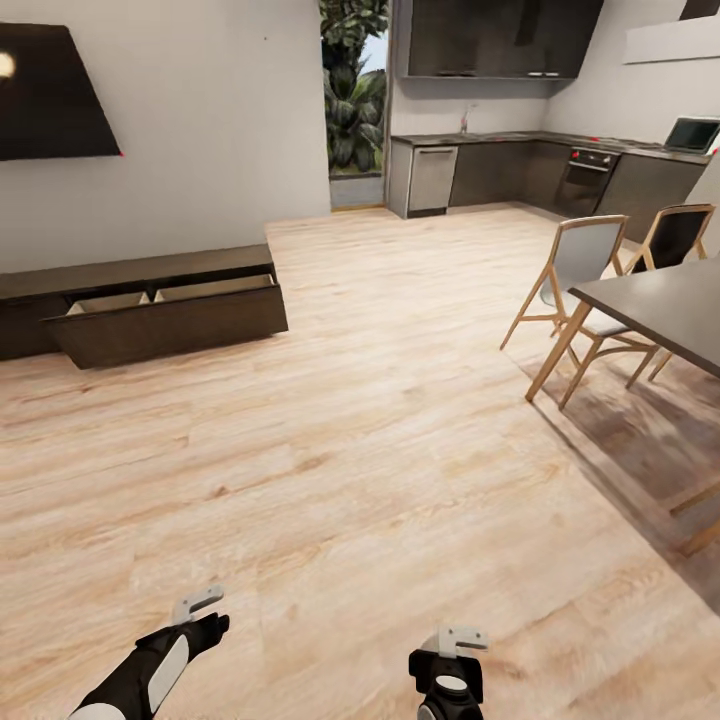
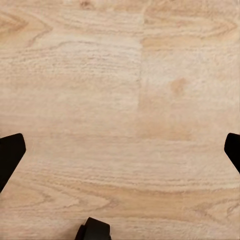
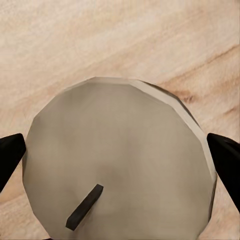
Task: Place each of the two pumpkins and all three candles from the living room inside a cabinet in the living room (use any cabinet), then make sure every cabinet is closed, and position the cauldron so it is next to a table in the living room.
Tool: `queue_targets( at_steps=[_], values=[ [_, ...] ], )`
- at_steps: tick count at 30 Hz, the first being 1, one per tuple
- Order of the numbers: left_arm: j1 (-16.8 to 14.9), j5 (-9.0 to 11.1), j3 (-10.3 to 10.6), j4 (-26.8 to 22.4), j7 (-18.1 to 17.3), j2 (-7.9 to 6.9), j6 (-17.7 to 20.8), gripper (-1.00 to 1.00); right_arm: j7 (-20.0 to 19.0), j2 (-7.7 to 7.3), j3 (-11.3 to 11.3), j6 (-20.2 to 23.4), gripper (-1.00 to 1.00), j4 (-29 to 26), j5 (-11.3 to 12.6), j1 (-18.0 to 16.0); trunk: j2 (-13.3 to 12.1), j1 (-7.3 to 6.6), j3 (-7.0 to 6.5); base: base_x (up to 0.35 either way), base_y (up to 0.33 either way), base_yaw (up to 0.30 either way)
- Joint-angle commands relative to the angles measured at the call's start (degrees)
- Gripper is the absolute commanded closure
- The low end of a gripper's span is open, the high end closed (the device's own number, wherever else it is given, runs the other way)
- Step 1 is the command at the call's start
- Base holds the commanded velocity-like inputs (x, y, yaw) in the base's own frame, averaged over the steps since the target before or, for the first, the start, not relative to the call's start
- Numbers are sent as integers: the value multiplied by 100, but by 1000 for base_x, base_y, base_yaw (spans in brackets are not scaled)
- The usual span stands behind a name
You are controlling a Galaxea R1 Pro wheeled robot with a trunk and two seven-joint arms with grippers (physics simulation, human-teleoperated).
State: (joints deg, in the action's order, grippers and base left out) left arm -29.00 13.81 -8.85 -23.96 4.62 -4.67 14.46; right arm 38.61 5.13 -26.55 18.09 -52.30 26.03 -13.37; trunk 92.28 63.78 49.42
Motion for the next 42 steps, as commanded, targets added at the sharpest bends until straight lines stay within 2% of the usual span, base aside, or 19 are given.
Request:
queue_targets(
  at_steps=[1, 17, 25, 29, 32, 36, 37, 39, 42],
  values=[
    [0, 60, -3, -13, 22, 1, 33, -100, 41, -3, -16, 28, 100, -8, 25, -2, 2, 0, -1, 13, 6, 257],
    [0, 60, -3, -13, 27, 1, 44, -100, -5, -3, -16, 38, 100, -8, 36, -4, 2, 0, -102, 42, 30, 236],
    [0, 62, -3, -13, 22, 1, 36, -100, -29, -34, 7, 33, 100, -8, 76, -7, 2, 0, -110, 35, 26, 37],
    [0, 68, -3, -13, 22, -6, 39, -100, -226, -79, 94, 36, 100, 18, 124, -8, 2, 0, -110, 8, 165, 1],
    [0, 69, -3, -13, 16, -8, 40, -100, -515, -125, 312, 38, 100, 39, 129, -8, 2, 0, -110, 33, 161, 0],
    [0, 69, -3, -13, 13, -8, 36, -100, -1225, -357, 1070, 49, 100, 52, 135, -3, 2, 0, -110, 6, 30, 0],
    [0, 69, -3, -13, 13, -8, 37, -100, -1511, -440, 1326, 52, 100, 104, 133, -4, 2, 0, -110, 1, 7, 0],
    [0, 69, -3, -13, 13, -8, 37, -100, -1852, -535, 1598, 53, 100, 221, 128, -6, 2, 0, -110, 1, 4, 0],
    [0, 69, -3, -13, 9, -8, 37, -100, -2201, -660, 1843, 41, 100, 318, 117, -6, 2, 0, -110, 8, 4, 0]
  ],
)
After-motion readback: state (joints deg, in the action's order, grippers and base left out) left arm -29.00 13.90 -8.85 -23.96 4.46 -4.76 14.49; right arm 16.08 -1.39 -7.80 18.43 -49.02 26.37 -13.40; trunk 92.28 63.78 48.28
